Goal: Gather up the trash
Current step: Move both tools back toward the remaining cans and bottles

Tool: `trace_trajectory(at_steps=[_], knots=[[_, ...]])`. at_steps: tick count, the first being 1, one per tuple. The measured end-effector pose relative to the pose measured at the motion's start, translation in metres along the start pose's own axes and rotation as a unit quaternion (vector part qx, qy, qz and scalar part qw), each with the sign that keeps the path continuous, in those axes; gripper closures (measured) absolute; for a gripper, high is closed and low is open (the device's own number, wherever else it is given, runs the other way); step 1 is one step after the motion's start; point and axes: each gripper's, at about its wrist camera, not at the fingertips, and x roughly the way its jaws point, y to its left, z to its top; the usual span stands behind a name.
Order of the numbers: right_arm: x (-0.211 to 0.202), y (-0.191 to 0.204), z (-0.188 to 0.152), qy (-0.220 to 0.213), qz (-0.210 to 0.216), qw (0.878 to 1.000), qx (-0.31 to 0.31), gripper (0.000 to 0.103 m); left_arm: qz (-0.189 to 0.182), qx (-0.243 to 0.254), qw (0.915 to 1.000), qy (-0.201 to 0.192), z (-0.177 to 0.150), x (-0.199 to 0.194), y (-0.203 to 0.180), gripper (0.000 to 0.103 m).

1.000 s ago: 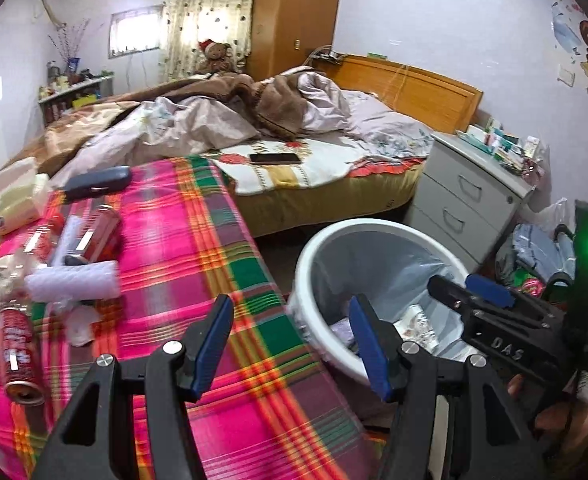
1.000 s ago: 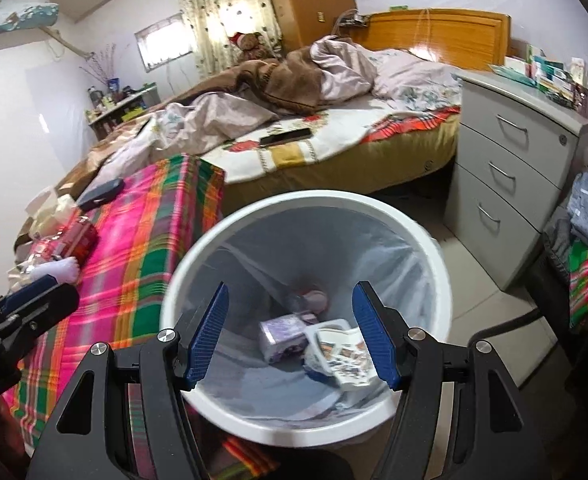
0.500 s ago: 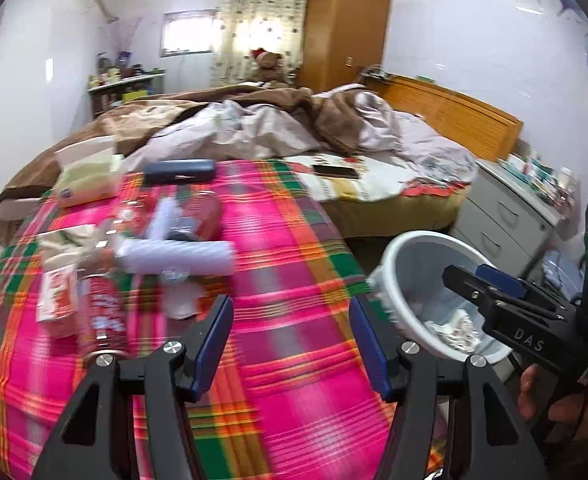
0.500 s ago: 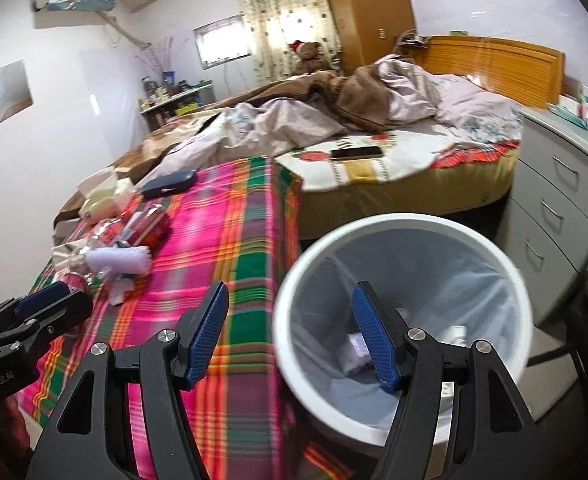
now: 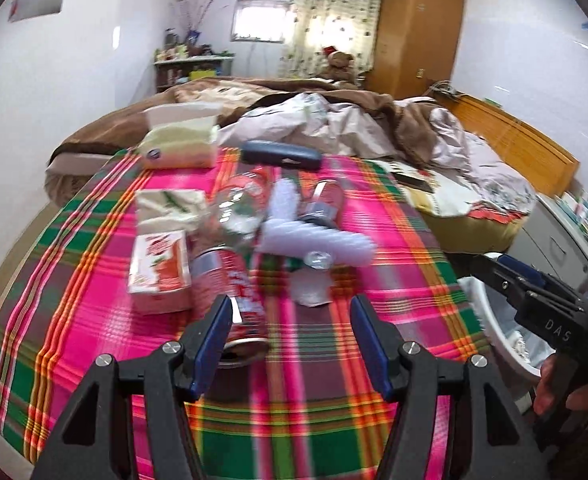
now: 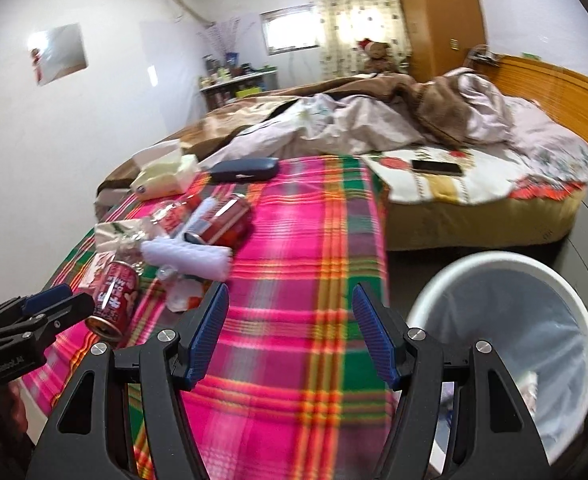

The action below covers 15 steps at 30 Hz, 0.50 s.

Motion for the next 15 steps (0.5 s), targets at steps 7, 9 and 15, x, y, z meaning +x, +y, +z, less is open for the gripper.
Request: trace_trajectory(at_steps=[7,9,15], knots=[[0.029,0.022,0.012,0.021,0.034,0.999,-0.033,0.037,0.017,-0.018,0.9994,0.025,0.000,0.022,0.025,0.040],[0.040,0.029,0.017,0.030,0.044,0.998,-0.041,0.037,0.018,-0.022,0.9992,0.029,0.000,0.028,0.031,0.040],[0.066,0.048,0.028,0.049,0.077,0.993,-0.069,0.037,0.016,-0.031,0.9979,0.054,0.000,0.049,0.042,0.040]])
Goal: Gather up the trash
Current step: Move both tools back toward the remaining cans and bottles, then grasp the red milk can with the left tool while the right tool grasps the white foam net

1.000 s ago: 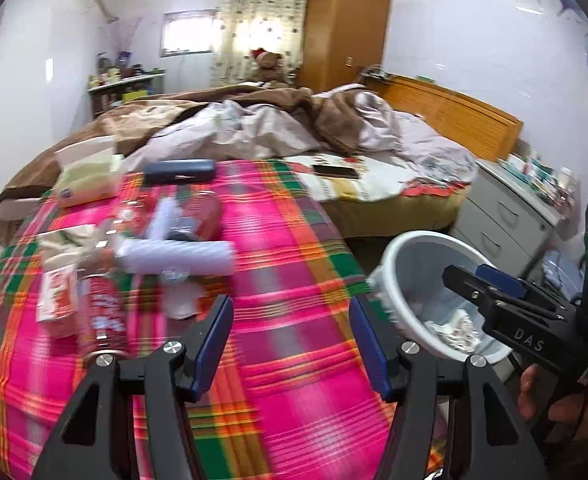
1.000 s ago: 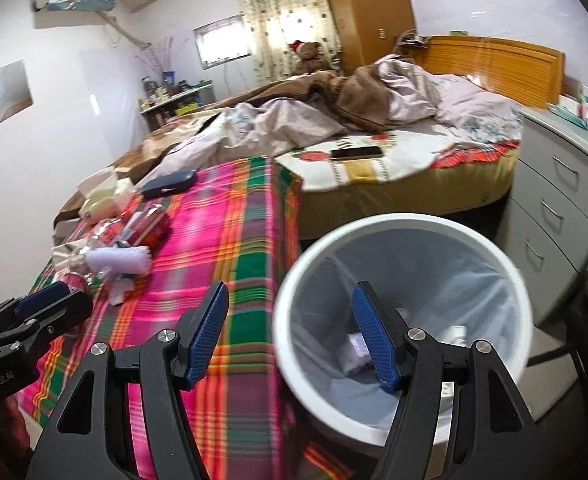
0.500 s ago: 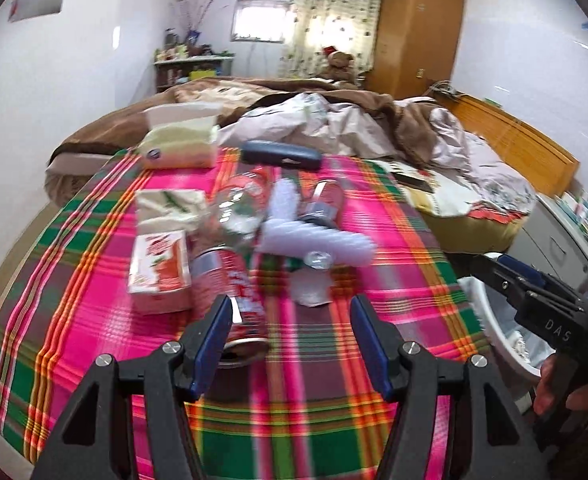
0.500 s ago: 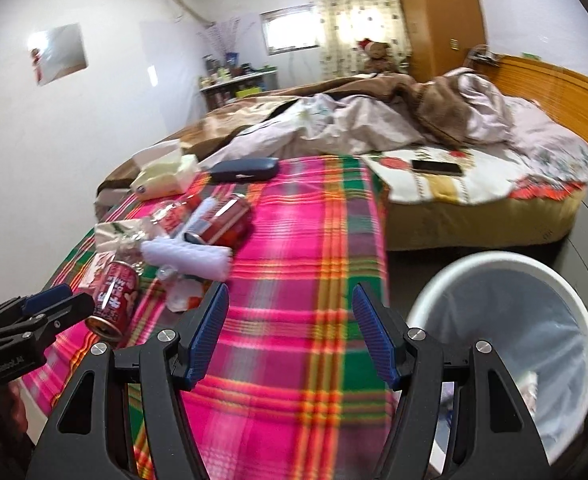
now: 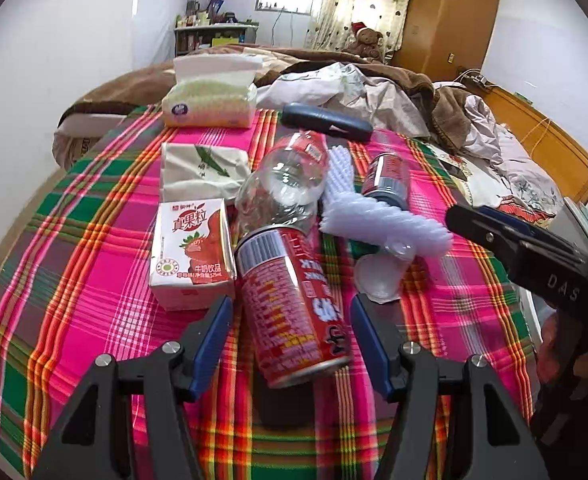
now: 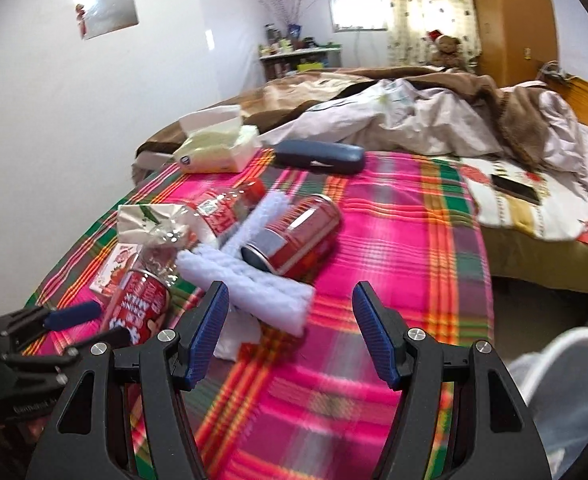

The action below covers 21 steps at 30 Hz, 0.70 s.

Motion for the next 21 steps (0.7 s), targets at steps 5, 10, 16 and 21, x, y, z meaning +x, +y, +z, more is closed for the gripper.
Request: trace_trajectory(at_steps=[5,10,16,21], knots=[[0.014,0.009,0.008,0.007,0.014,1.000,-0.027,0.037,-0.005,-0.002,0.9999,0.010,0.003,0.012,0.005,0.039],[0.030,0.009,0.010,0.038,0.034,0.998,-0.035,0.037,-0.007,-0.004,0.9997,0.022,0.006,0.021,0.011,0.039],[0.040,0.011,0.004,0.078,0.068,0.994,-0.036,0.037,-0.006,-0.001,0.9997,0.024,0.010,0.025,0.019,0.039],[0.040,0.016,-0.001,0.103,0.078,0.990,-0.050,0.037,-0.004,0.002,0.9997,0.022,0.013,0.025,0.023,0.039]])
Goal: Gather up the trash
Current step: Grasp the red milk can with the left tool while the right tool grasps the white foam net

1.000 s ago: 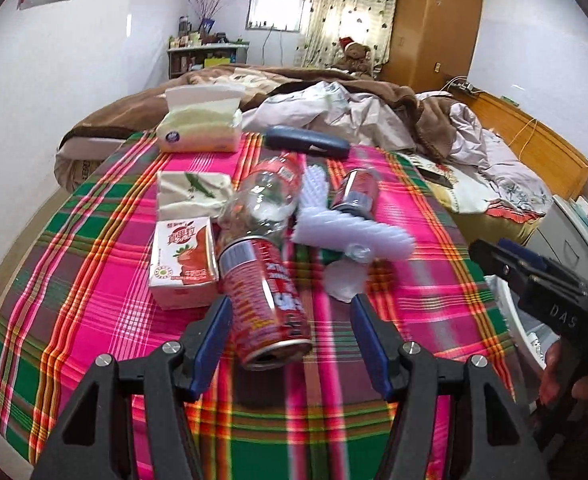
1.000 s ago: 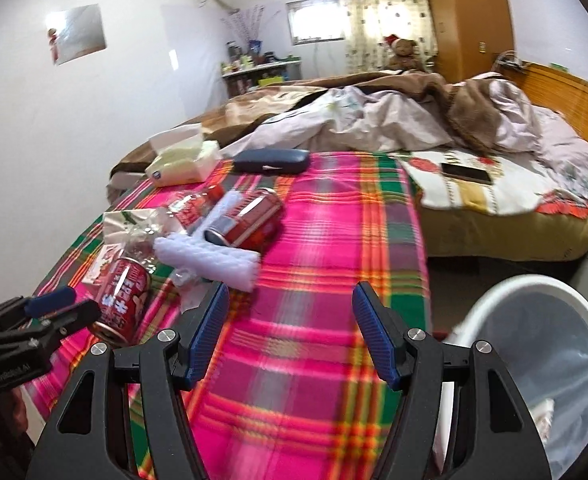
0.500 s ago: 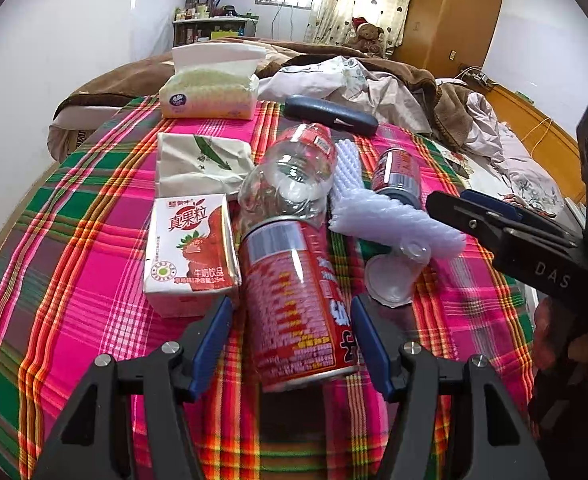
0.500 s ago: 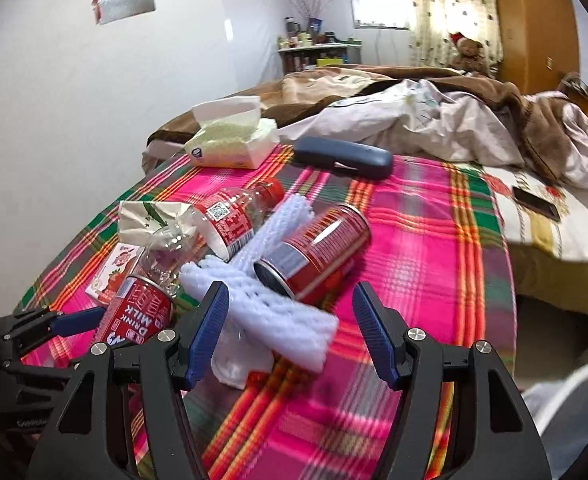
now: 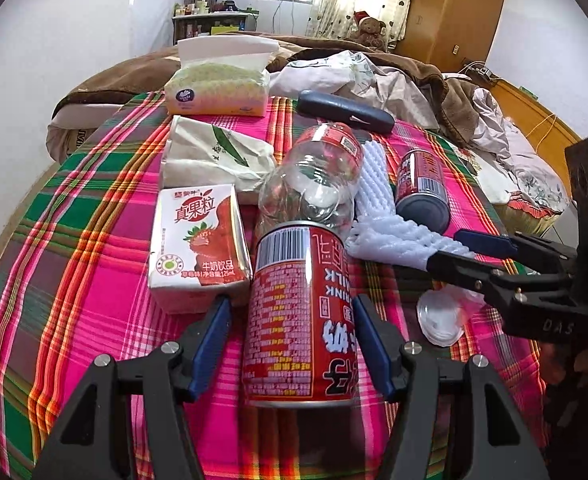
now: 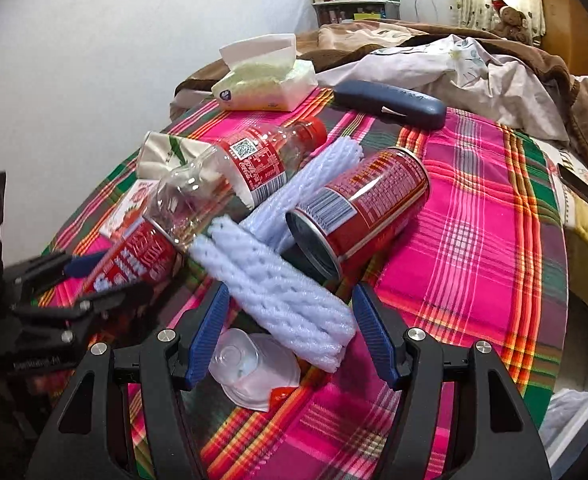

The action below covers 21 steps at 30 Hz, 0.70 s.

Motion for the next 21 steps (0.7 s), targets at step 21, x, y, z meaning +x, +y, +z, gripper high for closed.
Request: trace_trajectory(at_steps=[21], knots=[[0.013,0.004,0.000,0.004,-0.043,0.999,-0.023,0.075,-0.008,-0.007,0.9998,0.017,0.003,0.012,0.001,0.049]])
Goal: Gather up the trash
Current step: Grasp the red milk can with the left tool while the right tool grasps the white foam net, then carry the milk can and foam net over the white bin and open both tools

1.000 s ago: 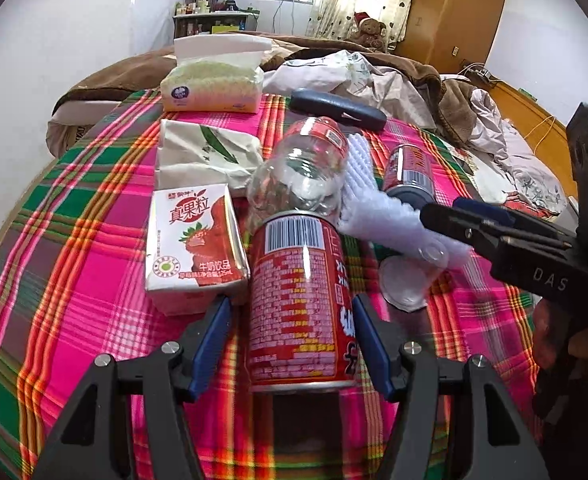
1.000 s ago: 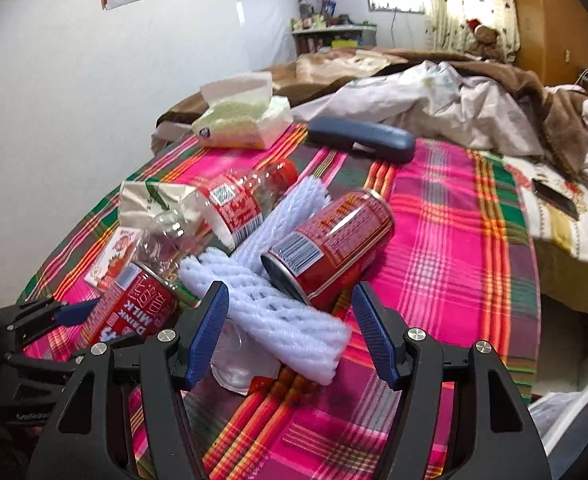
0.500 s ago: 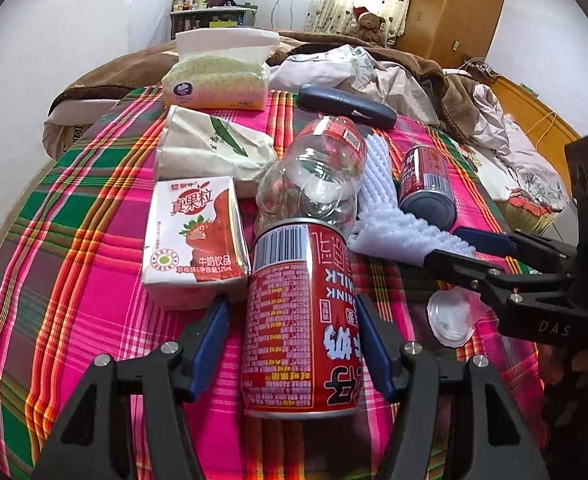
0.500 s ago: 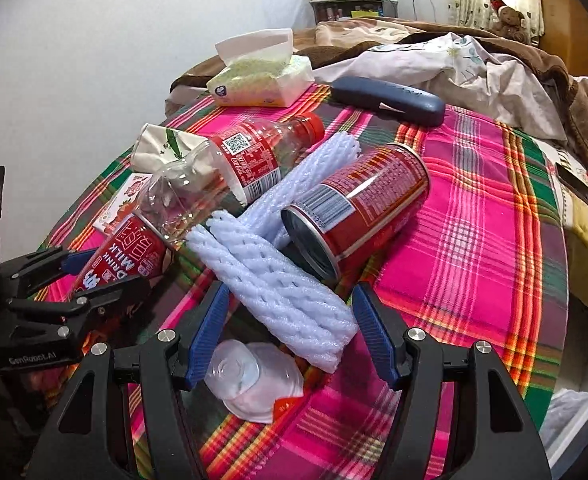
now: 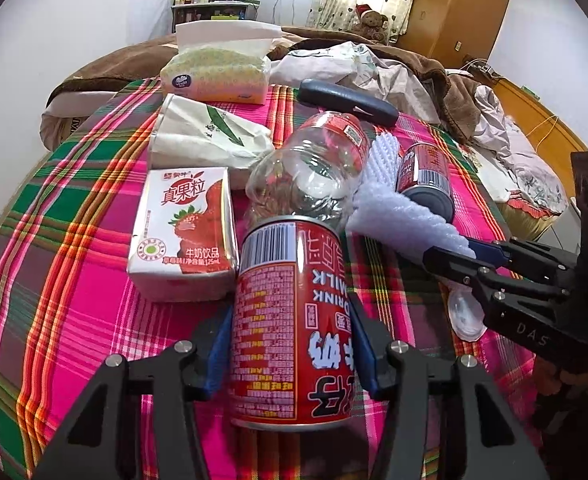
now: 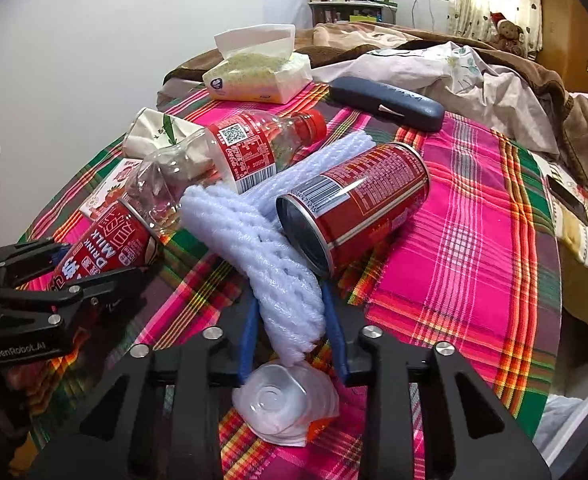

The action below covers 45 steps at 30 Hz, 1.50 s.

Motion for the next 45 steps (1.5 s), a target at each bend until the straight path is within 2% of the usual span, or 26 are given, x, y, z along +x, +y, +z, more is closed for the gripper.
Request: trace_trajectory(at_steps=[12,24,37,45], knots=[[-0.017,-0.002,-0.009,-0.024,0.003,1.000,0.019,0.078,0.004,0.011,0.9999,-0.009,-0.007,-0.012,-0.012,0.049],[-0.047,-0.004,-0.021,-0.057,0.008,0.998,0.040,0.078,0.000,0.033,0.9988,-0.036,-0.014,-0.043,-0.032,0.049],[-0.082,-0.020,-0.038,-0.093,-0.006,0.993,0.077,0.078,-0.017,0.059,0.9964,-0.058,-0.017,-0.065,-0.065,0.049],[-0.107,-0.038,-0.056,-0.115,-0.032,0.987,0.108,0.078,-0.036,0.085,0.9935,-0.066,-0.021,-0.073,-0.097,0.049]])
